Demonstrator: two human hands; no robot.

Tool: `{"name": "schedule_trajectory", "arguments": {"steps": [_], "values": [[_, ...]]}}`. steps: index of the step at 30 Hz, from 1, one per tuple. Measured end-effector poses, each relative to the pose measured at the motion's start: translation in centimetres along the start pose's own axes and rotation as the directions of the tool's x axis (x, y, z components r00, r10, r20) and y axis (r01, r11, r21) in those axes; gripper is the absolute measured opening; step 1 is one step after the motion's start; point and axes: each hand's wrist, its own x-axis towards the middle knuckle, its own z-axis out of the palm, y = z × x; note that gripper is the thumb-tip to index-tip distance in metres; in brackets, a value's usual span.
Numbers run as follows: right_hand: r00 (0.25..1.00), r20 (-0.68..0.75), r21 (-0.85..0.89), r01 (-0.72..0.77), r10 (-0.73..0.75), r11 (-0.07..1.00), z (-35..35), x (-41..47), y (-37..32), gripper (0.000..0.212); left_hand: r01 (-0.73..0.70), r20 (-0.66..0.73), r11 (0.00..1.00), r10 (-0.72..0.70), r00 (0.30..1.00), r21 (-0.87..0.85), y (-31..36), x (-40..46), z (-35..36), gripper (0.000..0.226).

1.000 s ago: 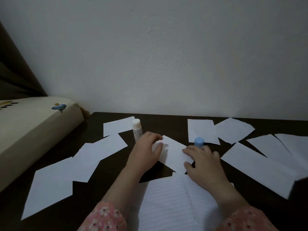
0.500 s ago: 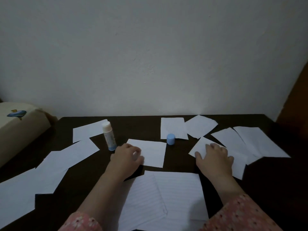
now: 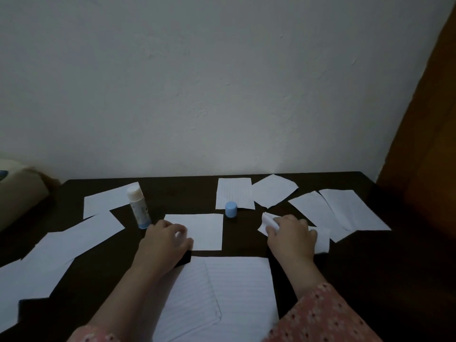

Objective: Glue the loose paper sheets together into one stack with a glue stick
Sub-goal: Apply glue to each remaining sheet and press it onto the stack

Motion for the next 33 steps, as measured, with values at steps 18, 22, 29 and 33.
{"name": "schedule_trajectory", "arguments": {"steps": [18,22,29,33], "values": [[0.858,-0.086,0.261,0.509,-0.506,0.820,0.2,-2.0,-6.9,0.038,0.055,0.022,0.774,-0.053,0.998,-0.631,1.6,-1.1,-1.8,0.034],[0.794,-0.112,0.282,0.602,-0.598,0.747,0.6,-2.7,-8.4,0.038,0.069,0.061,0.585,-0.033,0.998,-0.808,1.8,-1.7,-2.5,0.027],[0.899,-0.132,0.266,0.438,-0.418,0.859,1.2,-2.5,-8.2,0.066,0.130,0.044,0.485,-0.186,0.982,-0.865,0.0,-1.3,-3.0,0.014],[0.976,0.055,0.428,0.168,-0.211,0.888,1.1,-1.4,-7.4,0.062,0.175,0.082,0.328,-0.278,0.957,-0.928,-0.8,-1.0,-3.2,0.018]]}}
